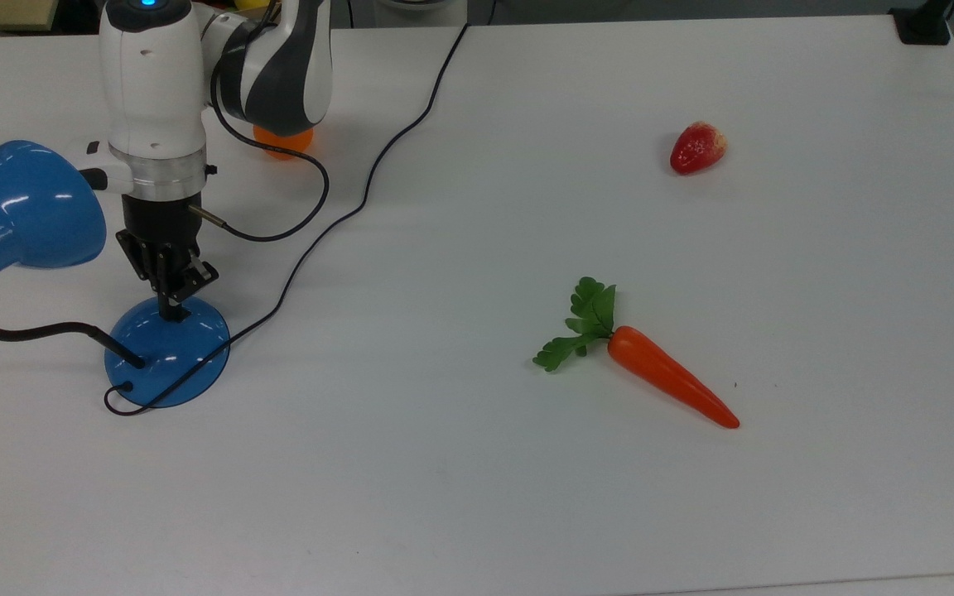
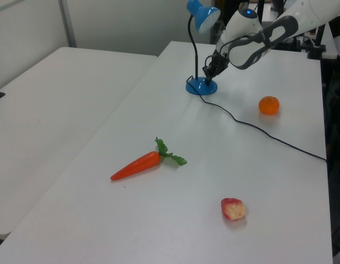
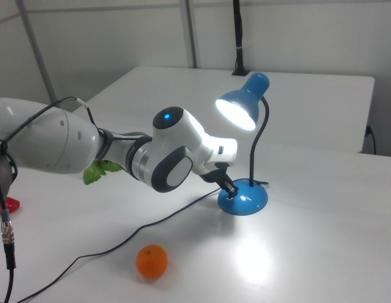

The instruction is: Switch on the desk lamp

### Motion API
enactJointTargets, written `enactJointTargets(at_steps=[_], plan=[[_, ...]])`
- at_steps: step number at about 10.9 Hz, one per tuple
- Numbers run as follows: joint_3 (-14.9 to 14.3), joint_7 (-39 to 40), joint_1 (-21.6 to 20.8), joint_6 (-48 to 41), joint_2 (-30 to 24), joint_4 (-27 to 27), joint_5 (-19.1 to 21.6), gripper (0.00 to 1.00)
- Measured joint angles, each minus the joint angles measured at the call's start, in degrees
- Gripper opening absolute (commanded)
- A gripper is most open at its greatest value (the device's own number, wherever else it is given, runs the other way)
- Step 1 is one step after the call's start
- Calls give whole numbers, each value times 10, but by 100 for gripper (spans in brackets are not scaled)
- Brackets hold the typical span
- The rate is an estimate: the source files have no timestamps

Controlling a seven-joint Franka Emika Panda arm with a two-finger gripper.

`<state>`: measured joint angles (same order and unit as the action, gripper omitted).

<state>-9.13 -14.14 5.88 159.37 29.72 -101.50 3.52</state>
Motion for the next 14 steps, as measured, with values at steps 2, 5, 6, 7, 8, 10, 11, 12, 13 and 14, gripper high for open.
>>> enactJointTargets(at_steps=[2, 5, 6, 7, 8, 10, 11, 12, 13, 14], plan=[[0, 0, 0, 0, 7, 9, 0, 0], [0, 0, -1, 0, 14, 18, 0, 0], [0, 0, -1, 0, 14, 19, 0, 0], [0, 0, -1, 0, 14, 19, 0, 0], [0, -1, 0, 0, 14, 19, 0, 0], [0, -2, 0, 0, 14, 20, 0, 0], [0, -4, 0, 0, 13, 18, 0, 0], [0, -5, 0, 0, 10, 15, 0, 0], [0, -7, 0, -1, 3, 9, 0, 0], [0, -7, 0, -18, -10, 2, 0, 0]])
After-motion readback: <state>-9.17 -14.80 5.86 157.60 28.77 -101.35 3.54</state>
